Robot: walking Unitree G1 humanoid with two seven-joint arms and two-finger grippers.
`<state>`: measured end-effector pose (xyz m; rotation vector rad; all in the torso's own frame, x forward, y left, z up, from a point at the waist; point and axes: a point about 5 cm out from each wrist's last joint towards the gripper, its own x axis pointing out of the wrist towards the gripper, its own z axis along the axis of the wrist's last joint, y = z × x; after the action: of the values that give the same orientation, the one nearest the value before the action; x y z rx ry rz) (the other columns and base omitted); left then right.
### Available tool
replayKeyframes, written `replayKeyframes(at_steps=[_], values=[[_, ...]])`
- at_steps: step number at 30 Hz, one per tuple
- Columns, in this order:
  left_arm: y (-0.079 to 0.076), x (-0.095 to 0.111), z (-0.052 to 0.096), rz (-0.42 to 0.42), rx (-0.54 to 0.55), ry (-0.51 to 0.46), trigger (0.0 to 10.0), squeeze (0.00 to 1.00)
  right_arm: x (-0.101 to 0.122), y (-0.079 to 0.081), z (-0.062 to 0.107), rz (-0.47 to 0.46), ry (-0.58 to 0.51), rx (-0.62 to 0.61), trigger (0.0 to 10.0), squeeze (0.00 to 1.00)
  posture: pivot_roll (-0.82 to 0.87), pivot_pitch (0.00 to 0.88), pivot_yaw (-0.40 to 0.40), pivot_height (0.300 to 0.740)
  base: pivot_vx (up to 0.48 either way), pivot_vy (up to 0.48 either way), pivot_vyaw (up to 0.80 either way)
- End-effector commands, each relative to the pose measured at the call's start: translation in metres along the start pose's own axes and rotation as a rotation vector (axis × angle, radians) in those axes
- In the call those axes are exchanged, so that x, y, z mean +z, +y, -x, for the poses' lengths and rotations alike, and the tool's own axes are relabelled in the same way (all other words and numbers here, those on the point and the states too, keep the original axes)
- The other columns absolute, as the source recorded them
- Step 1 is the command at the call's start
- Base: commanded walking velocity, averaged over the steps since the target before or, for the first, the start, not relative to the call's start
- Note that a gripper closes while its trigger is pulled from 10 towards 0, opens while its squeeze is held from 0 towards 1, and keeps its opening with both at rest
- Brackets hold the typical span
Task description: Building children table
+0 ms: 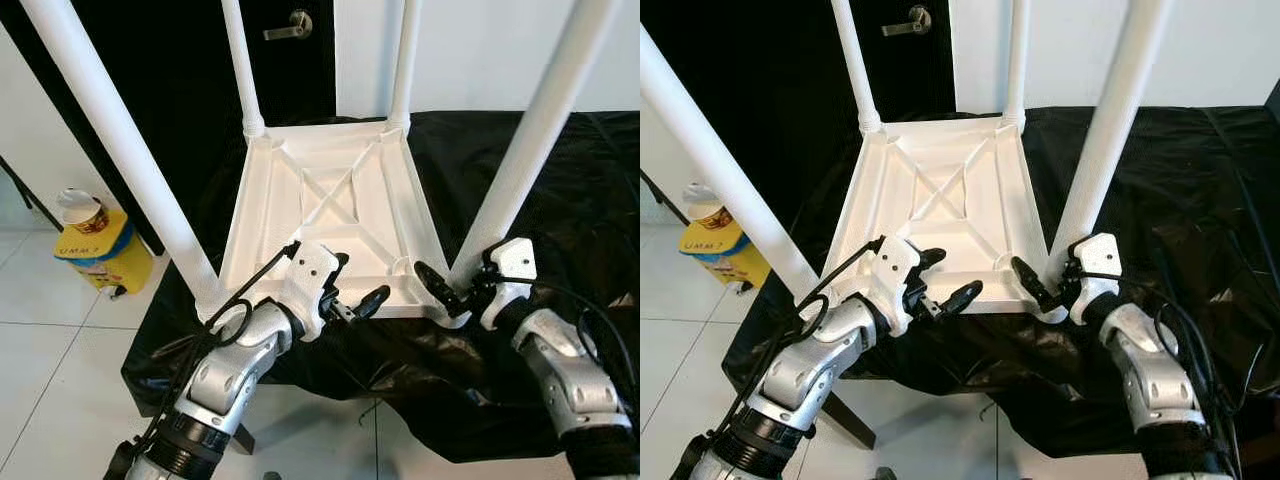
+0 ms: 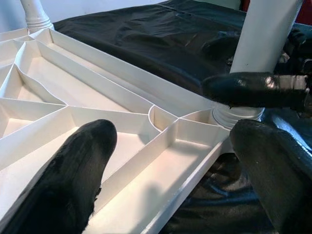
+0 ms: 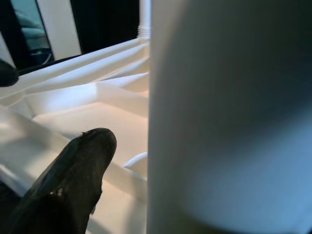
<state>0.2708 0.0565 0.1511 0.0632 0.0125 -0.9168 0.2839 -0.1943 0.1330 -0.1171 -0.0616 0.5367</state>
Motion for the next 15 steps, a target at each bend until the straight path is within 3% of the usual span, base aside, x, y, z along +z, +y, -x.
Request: replayKeyframes(at_steps=[1, 2, 10, 11, 12, 15], values=[[-0.008, 0.002, 0.000, -0.014, -0.162, -0.007, 10.0, 0.00, -0.006, 0.003, -0.001, -0.004, 0.024, 0.038, 5.7, 0.00, 0.02, 0.000, 0.063, 0.740, 0.000, 0.000, 0.00], [-0.008, 0.003, 0.000, -0.018, -0.158, -0.009, 10.0, 0.00, -0.008, 0.000, 0.001, 0.001, 0.036, 0.050, 0.0, 0.00, 0.02, 0.000, 0.059, 0.740, 0.000, 0.000, 0.00], [-0.004, 0.006, 0.000, -0.025, -0.134, -0.011, 10.0, 0.00, -0.018, 0.000, 0.007, -0.014, 0.081, 0.068, 0.0, 0.00, 0.03, 0.000, 0.044, 0.740, 0.000, 0.000, 0.00], [-0.004, 0.007, 0.000, -0.021, -0.129, -0.012, 10.0, 0.00, -0.020, 0.000, 0.008, -0.022, 0.085, 0.067, 6.2, 0.00, 0.03, 0.000, 0.045, 0.740, 0.000, 0.000, 0.00], [-0.004, 0.006, 0.001, -0.019, -0.127, -0.012, 10.0, 0.00, -0.021, 0.000, 0.008, -0.029, 0.086, 0.058, 10.0, 0.00, 0.03, 0.000, 0.042, 0.740, 0.000, 0.000, 0.00], [-0.006, 0.004, 0.001, -0.018, -0.130, -0.008, 10.0, 0.00, -0.022, 0.000, 0.008, -0.031, 0.087, 0.028, 10.0, 0.00, 0.03, 0.000, 0.042, 0.740, 0.000, 0.000, 0.00]])
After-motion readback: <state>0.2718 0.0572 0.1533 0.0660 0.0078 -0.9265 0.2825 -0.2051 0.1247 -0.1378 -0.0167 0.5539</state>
